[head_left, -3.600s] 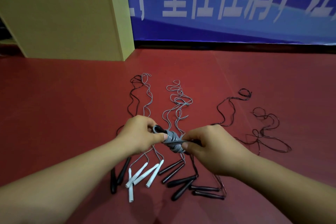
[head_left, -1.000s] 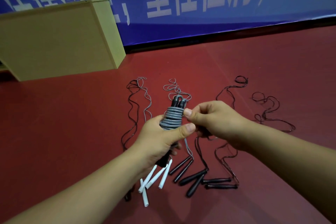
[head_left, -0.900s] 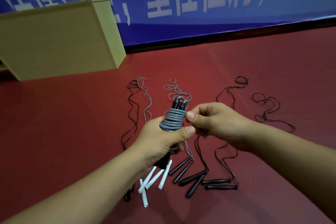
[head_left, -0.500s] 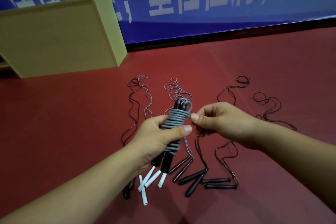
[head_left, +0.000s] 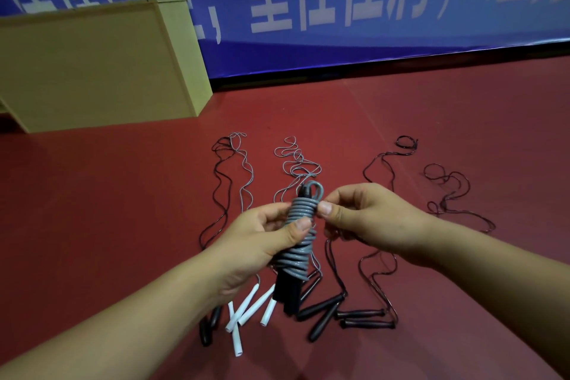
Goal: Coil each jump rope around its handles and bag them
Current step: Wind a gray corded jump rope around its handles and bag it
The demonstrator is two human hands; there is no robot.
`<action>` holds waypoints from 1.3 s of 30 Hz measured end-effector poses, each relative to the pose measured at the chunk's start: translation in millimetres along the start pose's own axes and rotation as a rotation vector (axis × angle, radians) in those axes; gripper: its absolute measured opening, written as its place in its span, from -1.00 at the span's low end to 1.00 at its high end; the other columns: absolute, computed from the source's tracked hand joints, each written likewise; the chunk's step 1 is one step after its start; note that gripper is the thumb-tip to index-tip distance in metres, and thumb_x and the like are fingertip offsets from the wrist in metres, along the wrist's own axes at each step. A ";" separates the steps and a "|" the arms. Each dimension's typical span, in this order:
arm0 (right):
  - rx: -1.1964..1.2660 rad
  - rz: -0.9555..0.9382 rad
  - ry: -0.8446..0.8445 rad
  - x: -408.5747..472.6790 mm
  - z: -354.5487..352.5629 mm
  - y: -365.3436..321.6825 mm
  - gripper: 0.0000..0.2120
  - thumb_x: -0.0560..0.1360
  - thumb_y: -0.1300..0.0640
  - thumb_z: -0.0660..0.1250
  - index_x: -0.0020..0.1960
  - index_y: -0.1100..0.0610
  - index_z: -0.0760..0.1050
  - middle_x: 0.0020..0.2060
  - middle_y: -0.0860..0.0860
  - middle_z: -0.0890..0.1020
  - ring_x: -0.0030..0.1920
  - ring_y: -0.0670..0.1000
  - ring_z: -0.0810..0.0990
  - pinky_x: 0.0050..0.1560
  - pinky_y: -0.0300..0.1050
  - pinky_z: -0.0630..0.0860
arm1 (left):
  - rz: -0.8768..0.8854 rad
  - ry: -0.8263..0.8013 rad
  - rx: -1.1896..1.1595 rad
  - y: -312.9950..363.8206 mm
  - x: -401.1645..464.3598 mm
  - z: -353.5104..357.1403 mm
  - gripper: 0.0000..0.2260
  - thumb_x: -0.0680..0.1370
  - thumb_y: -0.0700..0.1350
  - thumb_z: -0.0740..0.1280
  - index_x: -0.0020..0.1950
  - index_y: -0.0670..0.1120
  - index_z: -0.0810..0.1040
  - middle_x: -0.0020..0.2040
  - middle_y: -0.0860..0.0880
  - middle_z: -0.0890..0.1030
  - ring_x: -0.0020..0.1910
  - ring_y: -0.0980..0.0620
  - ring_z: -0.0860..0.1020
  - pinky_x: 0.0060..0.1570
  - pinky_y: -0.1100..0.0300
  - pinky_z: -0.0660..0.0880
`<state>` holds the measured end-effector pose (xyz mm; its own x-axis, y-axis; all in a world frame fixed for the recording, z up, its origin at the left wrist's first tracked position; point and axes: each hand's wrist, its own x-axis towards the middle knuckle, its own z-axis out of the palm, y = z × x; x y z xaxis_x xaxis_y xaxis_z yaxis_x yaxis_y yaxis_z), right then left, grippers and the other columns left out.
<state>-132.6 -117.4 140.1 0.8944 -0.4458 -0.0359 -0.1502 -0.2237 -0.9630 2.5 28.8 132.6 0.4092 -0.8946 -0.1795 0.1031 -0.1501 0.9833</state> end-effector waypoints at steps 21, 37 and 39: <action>0.131 -0.071 0.263 4.6 35.5 -0.9 -0.84 0.53 0.13 0.38 -0.20 0.15 0.57 -0.38 -0.01 0.64 -0.38 -0.13 0.53 -0.23 -0.18 0.44 | -0.003 -0.087 -0.061 3.2 -0.4 9.3 -0.54 0.44 0.11 0.26 0.28 -0.04 0.53 0.04 -0.04 0.61 -0.06 0.01 0.52 0.00 0.07 0.45; -0.130 0.005 0.036 -3.7 5.7 -5.9 -0.66 0.52 -0.08 0.32 -0.21 0.20 0.57 -0.44 -0.09 0.56 -0.46 -0.23 0.44 -0.39 -0.44 0.34 | -0.017 0.056 -0.028 6.8 -4.7 5.6 -0.78 0.43 -0.36 0.45 0.02 -0.14 0.61 -0.28 -0.11 0.58 -0.31 -0.07 0.56 -0.32 0.15 0.58; -0.105 0.009 0.028 -3.5 4.1 -5.7 -0.67 0.53 -0.04 0.33 -0.19 0.24 0.57 -0.50 -0.11 0.52 -0.52 -0.25 0.39 -0.45 -0.47 0.29 | -0.018 0.035 -0.029 8.2 -5.2 5.1 -0.82 0.40 -0.33 0.49 -0.09 -0.08 0.67 -0.28 -0.12 0.57 -0.34 -0.02 0.53 -0.31 0.19 0.53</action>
<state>-133.2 -111.1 144.6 0.8808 -0.4722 -0.0351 -0.2024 -0.3085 -0.9294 -3.4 30.0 141.7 0.4386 -0.8765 -0.1984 0.1363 -0.1533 0.9787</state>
